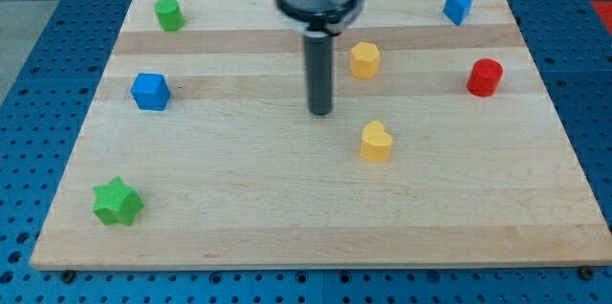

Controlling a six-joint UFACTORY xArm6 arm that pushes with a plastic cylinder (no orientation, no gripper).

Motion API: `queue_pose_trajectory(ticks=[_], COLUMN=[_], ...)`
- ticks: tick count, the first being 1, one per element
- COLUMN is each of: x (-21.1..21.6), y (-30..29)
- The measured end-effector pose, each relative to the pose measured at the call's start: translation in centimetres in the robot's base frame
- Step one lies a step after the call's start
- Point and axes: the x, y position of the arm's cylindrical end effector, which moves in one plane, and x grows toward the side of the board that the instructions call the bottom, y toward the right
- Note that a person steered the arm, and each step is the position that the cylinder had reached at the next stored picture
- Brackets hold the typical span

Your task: Place the hexagon at the center of the board

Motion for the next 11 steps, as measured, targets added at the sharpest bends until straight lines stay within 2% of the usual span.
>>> queue_pose_trajectory(ticks=[2,3,5,8,11], x=[-2.9,-5.4,-9.8,-9.5,-5.5], y=[7.5,9.1,8.2,4.6,3.0])
